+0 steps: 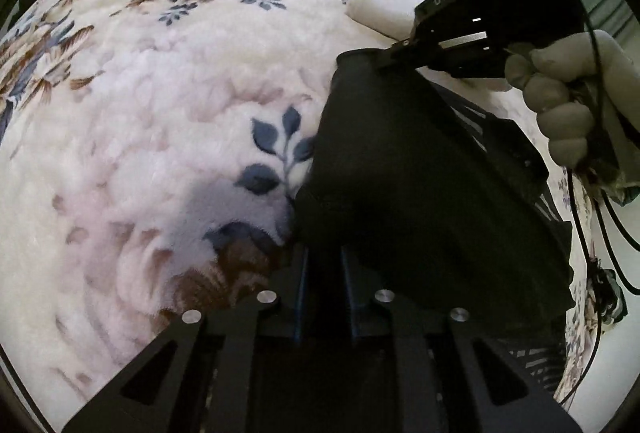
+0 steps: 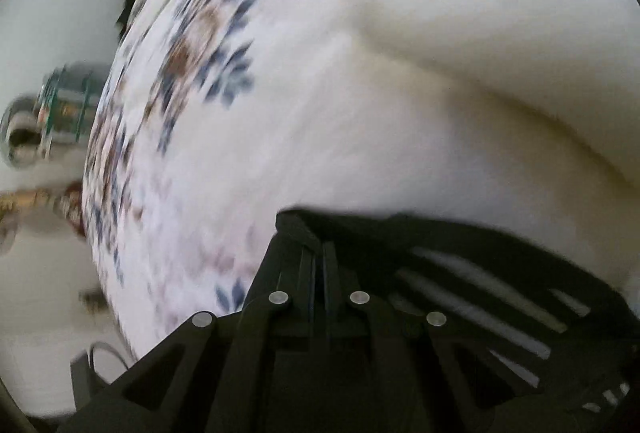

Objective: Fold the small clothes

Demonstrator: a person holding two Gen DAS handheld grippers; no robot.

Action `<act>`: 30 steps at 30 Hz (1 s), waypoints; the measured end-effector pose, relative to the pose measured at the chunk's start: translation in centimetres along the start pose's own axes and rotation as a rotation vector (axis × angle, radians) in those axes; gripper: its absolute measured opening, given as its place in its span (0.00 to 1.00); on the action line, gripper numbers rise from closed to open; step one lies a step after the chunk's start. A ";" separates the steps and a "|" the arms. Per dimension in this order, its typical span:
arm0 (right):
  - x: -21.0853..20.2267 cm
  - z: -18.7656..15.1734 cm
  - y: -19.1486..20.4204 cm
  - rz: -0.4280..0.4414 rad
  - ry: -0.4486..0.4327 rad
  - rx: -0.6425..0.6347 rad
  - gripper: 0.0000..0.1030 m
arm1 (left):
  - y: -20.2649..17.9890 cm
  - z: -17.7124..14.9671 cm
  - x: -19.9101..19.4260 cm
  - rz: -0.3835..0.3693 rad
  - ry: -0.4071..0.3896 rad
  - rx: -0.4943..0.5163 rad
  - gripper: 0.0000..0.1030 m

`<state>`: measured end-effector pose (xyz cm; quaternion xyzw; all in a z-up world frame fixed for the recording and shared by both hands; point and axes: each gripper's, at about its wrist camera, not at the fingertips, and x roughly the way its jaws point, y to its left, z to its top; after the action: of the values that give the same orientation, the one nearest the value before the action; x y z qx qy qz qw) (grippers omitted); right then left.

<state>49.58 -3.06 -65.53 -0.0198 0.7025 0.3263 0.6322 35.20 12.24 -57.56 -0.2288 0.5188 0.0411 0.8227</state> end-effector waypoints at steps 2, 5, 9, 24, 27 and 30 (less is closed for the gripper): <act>-0.1 0.4 -1.0 -0.015 -0.013 0.048 0.02 | 0.2 0.0 0.1 -0.008 0.005 0.002 0.13; 0.2 0.4 -1.6 -0.041 -0.005 0.058 0.02 | 0.2 -0.1 -0.1 -0.014 0.009 0.011 0.13; -0.3 0.2 -2.1 -0.079 -0.028 0.083 0.02 | 1.1 -0.4 -0.8 -0.041 0.026 -0.043 0.13; -1.1 0.3 -2.7 0.125 0.040 0.191 0.47 | 5.1 3.0 0.2 -0.182 -0.014 -0.266 0.35; 0.7 0.6 -1.7 0.156 0.083 0.171 0.39 | 4.4 2.7 0.6 -0.169 -0.003 -0.216 0.01; 1.1 0.7 -0.9 0.088 0.042 0.150 0.05 | 4.6 1.9 0.3 -0.170 0.002 -0.212 0.01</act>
<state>50.35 -3.02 -66.94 0.0517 0.7380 0.3000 0.6022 35.50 17.13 -58.68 -0.3576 0.4911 0.0257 0.7939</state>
